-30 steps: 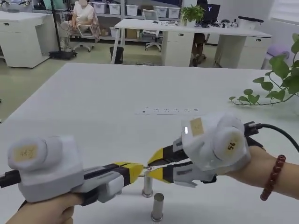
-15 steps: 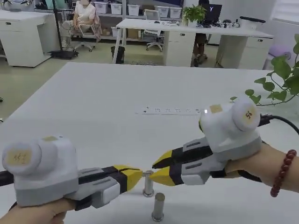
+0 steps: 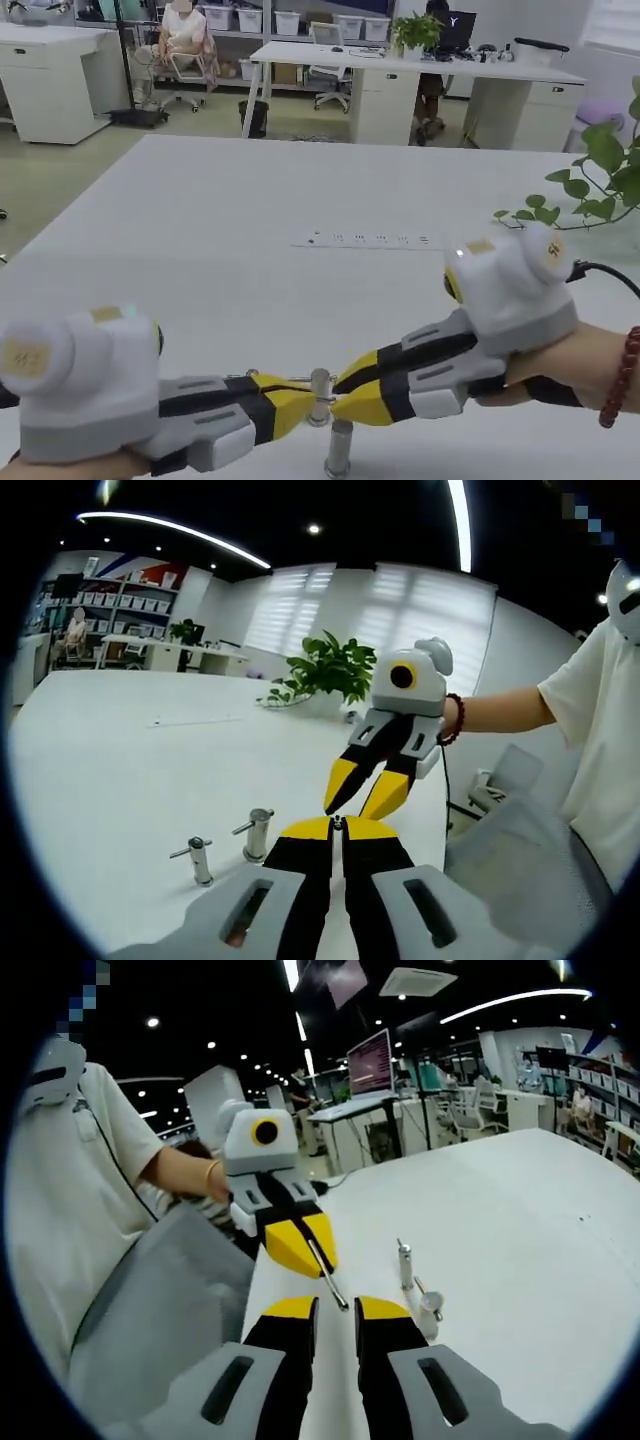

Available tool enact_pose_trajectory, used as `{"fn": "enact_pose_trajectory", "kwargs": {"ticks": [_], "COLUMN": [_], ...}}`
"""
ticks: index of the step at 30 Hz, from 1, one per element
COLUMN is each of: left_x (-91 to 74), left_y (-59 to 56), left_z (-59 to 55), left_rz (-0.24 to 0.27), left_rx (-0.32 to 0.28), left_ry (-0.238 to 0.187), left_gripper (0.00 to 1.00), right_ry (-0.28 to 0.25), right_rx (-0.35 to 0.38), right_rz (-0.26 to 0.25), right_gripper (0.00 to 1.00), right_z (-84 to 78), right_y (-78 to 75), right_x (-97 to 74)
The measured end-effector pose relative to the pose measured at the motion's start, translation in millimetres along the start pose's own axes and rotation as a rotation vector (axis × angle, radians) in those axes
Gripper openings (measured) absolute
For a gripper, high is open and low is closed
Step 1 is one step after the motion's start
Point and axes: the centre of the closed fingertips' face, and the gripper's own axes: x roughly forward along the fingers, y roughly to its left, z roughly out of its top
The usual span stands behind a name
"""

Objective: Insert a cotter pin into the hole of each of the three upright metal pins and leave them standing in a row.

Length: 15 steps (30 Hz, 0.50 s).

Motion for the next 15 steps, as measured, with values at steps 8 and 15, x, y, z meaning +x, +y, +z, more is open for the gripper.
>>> {"fn": "enact_pose_trajectory", "kwargs": {"ticks": [8,15], "left_x": [0.5,-1.2], "left_y": [-13.7,-19.5], "left_z": [-3.1,-6.1], "left_rz": [-0.077,-0.113], "left_rx": [0.008,0.008], "left_ry": [0.007,0.008], "left_gripper": [0.00,0.00], "right_ry": [-0.003,-0.001], "right_rx": [0.003,-0.002], "right_rz": [0.076,0.106], "right_gripper": [0.13,0.08], "right_z": [-5.1,-8.8], "right_y": [14.5,21.7], "right_x": [0.4,0.7]}}
